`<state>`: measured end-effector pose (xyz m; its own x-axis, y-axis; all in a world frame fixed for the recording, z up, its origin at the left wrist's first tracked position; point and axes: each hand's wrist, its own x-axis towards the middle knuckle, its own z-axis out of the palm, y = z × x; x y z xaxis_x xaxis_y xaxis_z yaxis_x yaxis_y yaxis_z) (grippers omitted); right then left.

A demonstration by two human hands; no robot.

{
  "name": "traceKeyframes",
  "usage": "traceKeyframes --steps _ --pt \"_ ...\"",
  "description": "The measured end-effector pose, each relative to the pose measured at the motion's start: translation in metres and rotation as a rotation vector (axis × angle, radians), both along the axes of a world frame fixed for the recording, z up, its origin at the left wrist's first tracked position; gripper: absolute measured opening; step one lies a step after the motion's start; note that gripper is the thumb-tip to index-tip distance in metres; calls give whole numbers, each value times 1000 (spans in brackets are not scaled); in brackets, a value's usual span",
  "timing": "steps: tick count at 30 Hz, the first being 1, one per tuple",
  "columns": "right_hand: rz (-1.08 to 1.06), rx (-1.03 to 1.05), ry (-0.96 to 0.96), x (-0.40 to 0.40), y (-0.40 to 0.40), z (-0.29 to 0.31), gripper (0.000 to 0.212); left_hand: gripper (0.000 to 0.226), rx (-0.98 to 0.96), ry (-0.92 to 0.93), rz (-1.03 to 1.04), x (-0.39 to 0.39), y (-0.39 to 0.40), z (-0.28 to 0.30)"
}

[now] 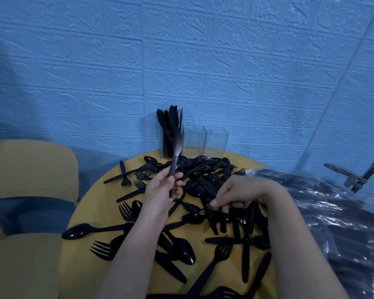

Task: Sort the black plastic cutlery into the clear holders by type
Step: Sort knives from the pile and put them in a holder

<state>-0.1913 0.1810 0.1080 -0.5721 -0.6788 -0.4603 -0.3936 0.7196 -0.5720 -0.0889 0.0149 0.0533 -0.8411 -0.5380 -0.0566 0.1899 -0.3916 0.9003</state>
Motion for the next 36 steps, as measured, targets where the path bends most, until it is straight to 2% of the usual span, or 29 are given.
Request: traceKeyframes --steps 5,9,14,16,19,23,26,28,32,36 --pt "-279 -202 409 -13 -15 -14 19 31 3 -6 14 0 0 1" --pt "-234 -56 472 -15 -32 -36 22 32 1 -8 9 1 0 1" --pt "-195 67 567 -19 -28 -36 22 32 -15 -12 6 2 0 1" --pt "-201 61 576 -20 -24 -31 15 32 -22 -14 5 2 0 0" --pt "-298 -60 617 -23 -15 -19 7 33 -25 -13 10 2 0 0" --pt "-496 -427 492 -22 -5 2 14 34 -54 -13 15 4 1 2" --pt "-564 -680 415 -14 -1 17 16 35 -74 -12 21 4 3 3" --pt "-545 -712 412 -9 -1 23 17 35 -91 -10 31 3 3 2" --pt "-464 -695 351 -3 -5 26 4 37 -221 -26 83 1 2 -1" --pt "-395 -847 108 2 -6 29 13 36 -500 -47 151 0 1 -5"
